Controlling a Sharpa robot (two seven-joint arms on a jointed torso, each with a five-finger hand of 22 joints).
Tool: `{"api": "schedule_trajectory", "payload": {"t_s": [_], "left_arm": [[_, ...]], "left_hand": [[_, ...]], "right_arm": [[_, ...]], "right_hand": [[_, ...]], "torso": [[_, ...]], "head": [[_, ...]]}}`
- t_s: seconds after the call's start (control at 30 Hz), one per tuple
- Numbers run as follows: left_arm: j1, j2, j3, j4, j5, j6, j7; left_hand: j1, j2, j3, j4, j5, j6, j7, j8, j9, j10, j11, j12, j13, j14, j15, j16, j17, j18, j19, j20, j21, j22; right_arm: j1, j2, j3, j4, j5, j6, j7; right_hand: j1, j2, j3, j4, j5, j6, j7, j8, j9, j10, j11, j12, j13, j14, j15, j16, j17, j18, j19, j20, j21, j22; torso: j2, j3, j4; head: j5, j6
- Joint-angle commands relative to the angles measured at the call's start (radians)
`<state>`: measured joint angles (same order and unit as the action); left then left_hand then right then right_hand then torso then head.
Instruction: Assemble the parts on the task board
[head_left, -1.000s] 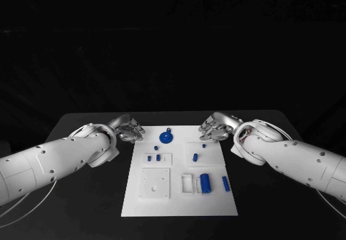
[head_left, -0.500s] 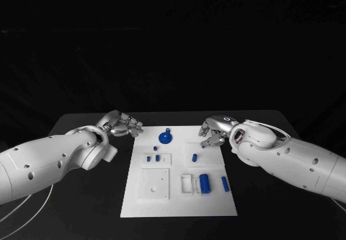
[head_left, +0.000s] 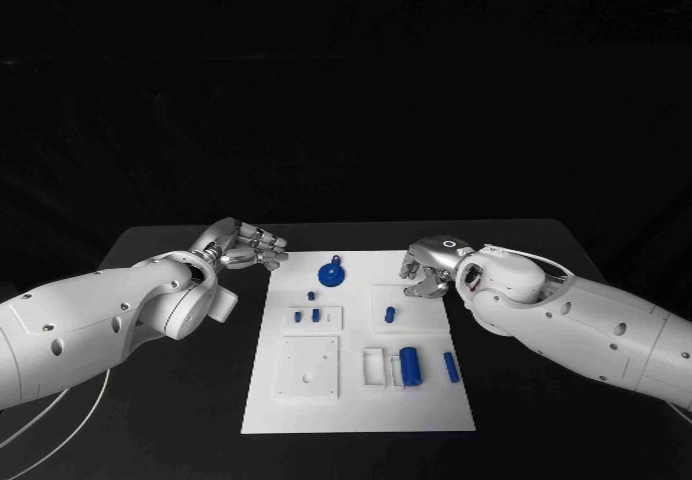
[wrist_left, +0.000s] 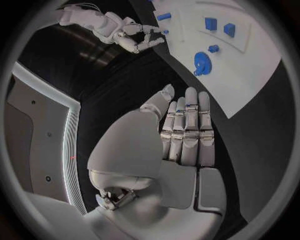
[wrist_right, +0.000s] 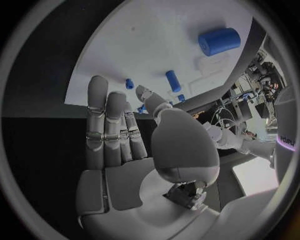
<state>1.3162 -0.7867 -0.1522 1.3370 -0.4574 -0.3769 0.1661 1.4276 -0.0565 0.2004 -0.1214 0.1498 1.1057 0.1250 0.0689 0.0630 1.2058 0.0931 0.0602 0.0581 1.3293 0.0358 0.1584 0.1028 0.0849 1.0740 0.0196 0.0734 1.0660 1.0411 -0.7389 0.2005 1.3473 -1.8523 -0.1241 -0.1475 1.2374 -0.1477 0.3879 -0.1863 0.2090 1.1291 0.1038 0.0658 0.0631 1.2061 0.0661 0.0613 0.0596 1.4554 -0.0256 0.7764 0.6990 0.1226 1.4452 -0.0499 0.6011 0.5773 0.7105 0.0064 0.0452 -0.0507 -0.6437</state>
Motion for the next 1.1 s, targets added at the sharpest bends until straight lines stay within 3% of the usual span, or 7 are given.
{"api": "schedule_trajectory", "payload": {"t_s": [0.03,0.27,0.6,0.87,1.1], "left_arm": [[0.002,-0.001,0.001,0.007,0.038,-0.009,0.027],[0.002,-0.001,0.001,0.011,0.041,-0.011,0.025],[0.002,-0.001,0.001,0.012,0.046,-0.011,0.024],[0.002,-0.001,0.001,0.011,0.047,-0.006,0.02],[0.003,-0.001,0.001,0.01,0.047,-0.002,0.015]], "left_hand": [[0.001,0.006,-0.006,0.0,-0.003,-0.006,0.003,-0.005,0.001,-0.005,0.001,0.0,-0.001,0.004,0.002,-0.004,0.002,-0.014,0.006,-0.003,-0.004,0.001],[0.002,0.009,-0.004,0.0,-0.002,-0.006,0.003,-0.005,0.001,-0.005,0.001,0.001,0.0,0.004,0.002,-0.006,0.002,-0.014,0.006,-0.003,-0.004,0.003],[0.003,0.011,-0.003,-0.002,0.001,-0.006,0.003,-0.005,0.001,-0.005,0.0,0.0,-0.001,0.004,0.002,-0.008,0.005,-0.013,0.005,-0.003,-0.003,0.01],[0.003,0.012,-0.003,-0.002,0.0,-0.006,0.003,-0.005,0.001,-0.005,0.001,0.0,-0.001,0.004,0.002,-0.008,0.005,-0.013,0.005,-0.003,-0.003,0.011],[0.001,0.012,-0.003,-0.001,-0.001,-0.006,0.003,-0.005,0.001,-0.006,0.001,0.0,-0.001,0.004,0.003,-0.009,0.006,-0.012,0.005,-0.002,-0.004,0.013]], "right_arm": [[-0.002,0.005,-0.006,-0.008,-0.039,0.036,-0.015],[-0.008,0.012,-0.018,-0.02,-0.04,0.041,-0.012],[-0.02,0.029,-0.024,-0.035,-0.035,0.035,-0.002],[-0.023,0.036,-0.026,-0.039,-0.026,0.031,0.002],[-0.025,0.04,-0.028,-0.04,-0.025,0.029,0.002]], "right_hand": [[0.001,-0.009,0.037,-0.003,-0.015,0.009,0.002,-0.004,0.0,0.009,0.0,-0.003,0.0,-0.006,-0.002,0.008,-0.002,0.019,-0.007,0.0,-0.002,0.012],[-0.006,-0.014,0.121,-0.008,-0.041,0.017,0.002,-0.004,0.0,0.017,-0.002,-0.003,0.0,-0.009,-0.003,0.017,-0.003,0.018,-0.01,-0.001,-0.003,0.048],[-0.008,-0.007,0.21,-0.007,-0.076,0.026,0.002,-0.004,0.0,0.026,-0.004,-0.004,0.0,-0.01,-0.003,0.026,-0.004,0.019,-0.012,-0.002,-0.004,0.092],[-0.01,-0.006,0.226,0.001,-0.086,0.029,0.001,-0.003,0.0,0.03,-0.005,-0.003,0.0,-0.01,-0.004,0.03,-0.005,0.019,-0.012,-0.003,-0.01,0.118],[-0.001,0.009,0.249,0.001,-0.104,0.058,-0.005,-0.002,0.002,0.061,-0.015,-0.003,0.0,-0.011,-0.01,0.036,-0.005,0.016,-0.008,-0.007,-0.011,0.151]], "torso": [[0.0,0.0003,0.0],[0.0,0.0003,0.0],[0.0,0.0,0.0008],[0.0,-0.0005,0.0],[0.0,-0.0003,0.0]], "head": [[0.0,-0.002],[0.001,-0.003],[0.003,-0.003],[0.005,-0.005],[0.005,-0.005]]}}
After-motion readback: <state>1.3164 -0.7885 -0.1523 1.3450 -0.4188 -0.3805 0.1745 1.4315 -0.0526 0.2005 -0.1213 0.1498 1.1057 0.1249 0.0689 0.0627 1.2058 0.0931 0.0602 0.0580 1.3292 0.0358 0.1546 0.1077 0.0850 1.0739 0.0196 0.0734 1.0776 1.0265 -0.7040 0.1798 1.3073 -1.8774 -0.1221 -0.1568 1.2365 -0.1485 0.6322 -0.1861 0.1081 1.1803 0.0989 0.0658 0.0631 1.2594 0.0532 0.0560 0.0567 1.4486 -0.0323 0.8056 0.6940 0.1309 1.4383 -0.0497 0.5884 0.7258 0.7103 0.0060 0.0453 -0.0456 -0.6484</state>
